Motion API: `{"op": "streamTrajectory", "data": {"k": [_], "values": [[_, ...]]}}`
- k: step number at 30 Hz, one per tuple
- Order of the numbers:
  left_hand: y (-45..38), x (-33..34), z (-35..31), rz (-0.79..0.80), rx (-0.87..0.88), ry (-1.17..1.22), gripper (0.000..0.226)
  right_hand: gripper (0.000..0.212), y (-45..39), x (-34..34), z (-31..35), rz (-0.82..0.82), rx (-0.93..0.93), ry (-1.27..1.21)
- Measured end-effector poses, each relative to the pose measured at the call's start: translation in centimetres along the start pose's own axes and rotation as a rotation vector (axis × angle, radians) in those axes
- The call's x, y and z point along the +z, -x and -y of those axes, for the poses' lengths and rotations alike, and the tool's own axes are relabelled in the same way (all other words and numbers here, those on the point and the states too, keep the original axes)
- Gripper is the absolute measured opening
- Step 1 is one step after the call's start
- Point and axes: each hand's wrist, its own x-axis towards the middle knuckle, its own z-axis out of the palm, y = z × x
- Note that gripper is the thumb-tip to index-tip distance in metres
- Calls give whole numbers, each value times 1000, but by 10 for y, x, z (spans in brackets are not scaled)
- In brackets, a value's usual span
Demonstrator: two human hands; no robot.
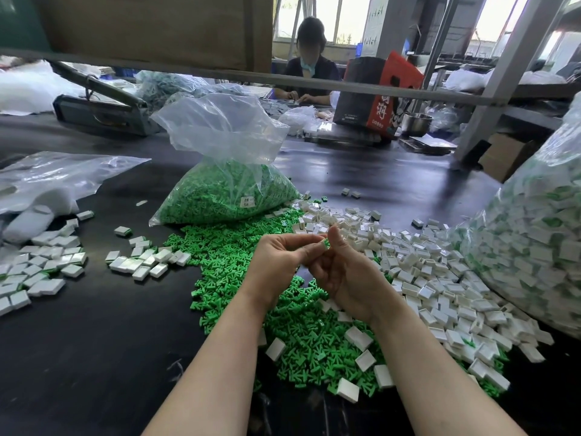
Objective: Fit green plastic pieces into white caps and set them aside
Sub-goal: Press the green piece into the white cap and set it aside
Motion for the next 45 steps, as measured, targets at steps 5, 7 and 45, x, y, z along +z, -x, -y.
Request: {"op": "streamTrajectory", "data": {"k": [5, 7, 45], "values": [[0, 0, -1, 18, 7, 21, 17, 39, 0, -1, -1, 14, -4, -47], [0, 1, -1, 17, 8, 24, 16, 38, 0, -2, -1, 23, -8, -60], [5, 5, -6, 40, 31, 12, 23, 40, -1, -7, -3, 84, -26, -65]]}}
